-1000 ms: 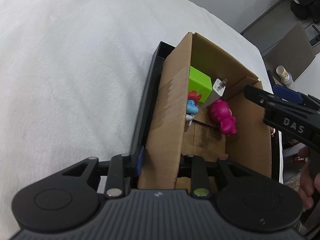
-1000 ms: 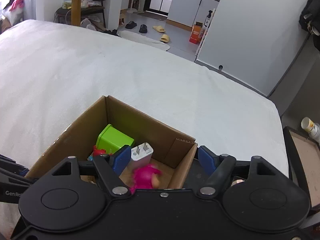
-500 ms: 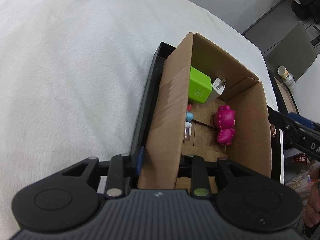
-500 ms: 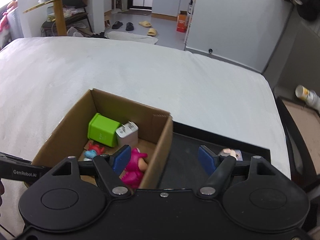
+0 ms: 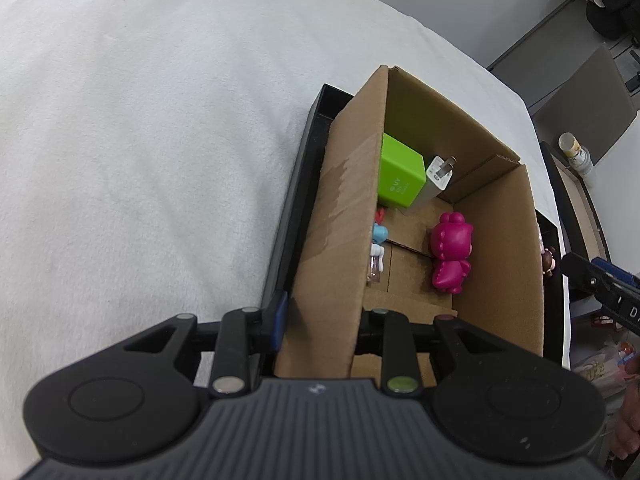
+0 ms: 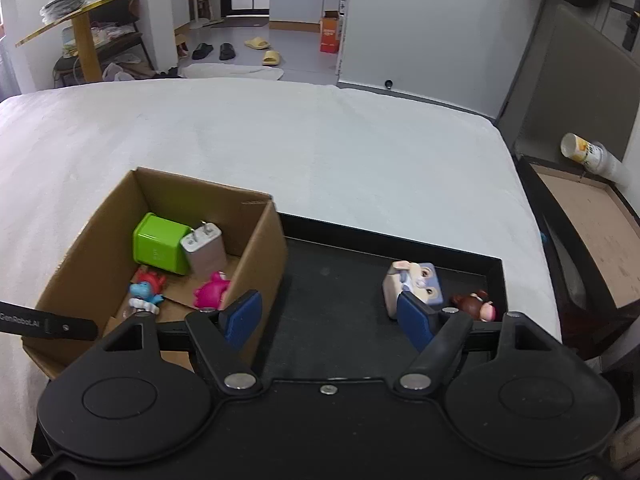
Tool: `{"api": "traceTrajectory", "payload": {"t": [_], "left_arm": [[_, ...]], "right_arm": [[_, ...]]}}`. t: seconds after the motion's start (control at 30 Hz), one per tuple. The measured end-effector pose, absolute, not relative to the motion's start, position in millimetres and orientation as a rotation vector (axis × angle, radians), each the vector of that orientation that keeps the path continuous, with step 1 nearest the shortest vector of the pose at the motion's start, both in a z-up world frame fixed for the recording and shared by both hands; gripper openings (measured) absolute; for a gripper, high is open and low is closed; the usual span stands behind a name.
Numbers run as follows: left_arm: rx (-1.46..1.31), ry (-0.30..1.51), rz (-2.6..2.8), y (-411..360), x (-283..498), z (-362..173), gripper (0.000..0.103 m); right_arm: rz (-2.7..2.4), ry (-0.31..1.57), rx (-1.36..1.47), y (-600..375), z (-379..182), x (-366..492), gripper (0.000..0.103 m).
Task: Organize rigid objects
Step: 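Move the right gripper back to the lavender bunny cube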
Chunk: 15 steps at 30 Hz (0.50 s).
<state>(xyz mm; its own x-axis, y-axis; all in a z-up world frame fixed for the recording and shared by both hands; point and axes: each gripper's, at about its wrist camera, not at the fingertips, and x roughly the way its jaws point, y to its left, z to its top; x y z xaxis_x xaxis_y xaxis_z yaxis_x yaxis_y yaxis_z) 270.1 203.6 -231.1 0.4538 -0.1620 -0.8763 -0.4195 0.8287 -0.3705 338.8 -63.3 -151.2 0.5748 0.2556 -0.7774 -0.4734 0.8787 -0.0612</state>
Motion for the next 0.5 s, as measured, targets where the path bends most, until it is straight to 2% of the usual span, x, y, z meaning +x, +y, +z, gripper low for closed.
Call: {"api": "traceTrajectory", "payload": {"t": [0.13,0.5], "left_arm": [[-0.600,1.107,0.171,204,271,-231,0.028],[-0.599,1.110,0.174,204,271,-233,0.028]], "right_arm": [[0.409,0.863,-0.265,-75,-156,344,0.078],[0.312,0.883,-0.217,-114,-182,374,0.078]]}}
